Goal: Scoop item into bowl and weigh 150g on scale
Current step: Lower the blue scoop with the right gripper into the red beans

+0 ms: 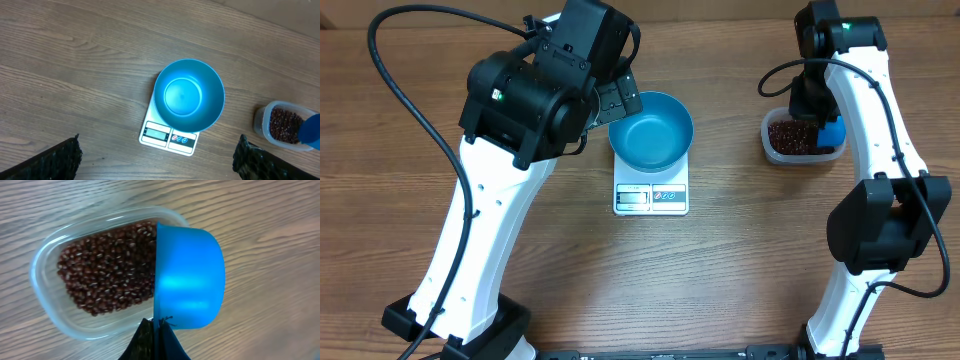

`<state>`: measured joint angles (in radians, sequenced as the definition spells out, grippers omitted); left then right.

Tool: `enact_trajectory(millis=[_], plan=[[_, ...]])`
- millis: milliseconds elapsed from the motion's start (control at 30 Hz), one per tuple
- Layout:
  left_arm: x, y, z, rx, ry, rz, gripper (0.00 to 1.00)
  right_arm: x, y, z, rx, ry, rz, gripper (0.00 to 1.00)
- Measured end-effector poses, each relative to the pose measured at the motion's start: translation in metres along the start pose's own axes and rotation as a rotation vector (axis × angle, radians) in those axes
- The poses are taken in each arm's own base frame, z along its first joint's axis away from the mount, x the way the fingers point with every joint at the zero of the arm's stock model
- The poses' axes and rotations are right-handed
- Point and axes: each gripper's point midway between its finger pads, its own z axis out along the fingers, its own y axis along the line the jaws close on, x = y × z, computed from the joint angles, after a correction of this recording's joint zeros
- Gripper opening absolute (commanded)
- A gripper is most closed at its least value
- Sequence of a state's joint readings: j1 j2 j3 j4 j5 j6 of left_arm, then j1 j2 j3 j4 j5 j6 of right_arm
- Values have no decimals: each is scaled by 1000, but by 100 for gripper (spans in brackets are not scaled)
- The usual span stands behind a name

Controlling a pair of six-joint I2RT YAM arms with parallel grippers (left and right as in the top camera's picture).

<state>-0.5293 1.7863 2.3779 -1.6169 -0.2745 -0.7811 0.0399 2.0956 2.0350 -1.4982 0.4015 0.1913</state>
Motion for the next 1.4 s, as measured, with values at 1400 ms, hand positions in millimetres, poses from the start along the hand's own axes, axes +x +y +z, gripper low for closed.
enact_trajectory(millis=[1400], plan=[[0,0,0,0,0,0,99,-2,18,18,59,10,-38,4]])
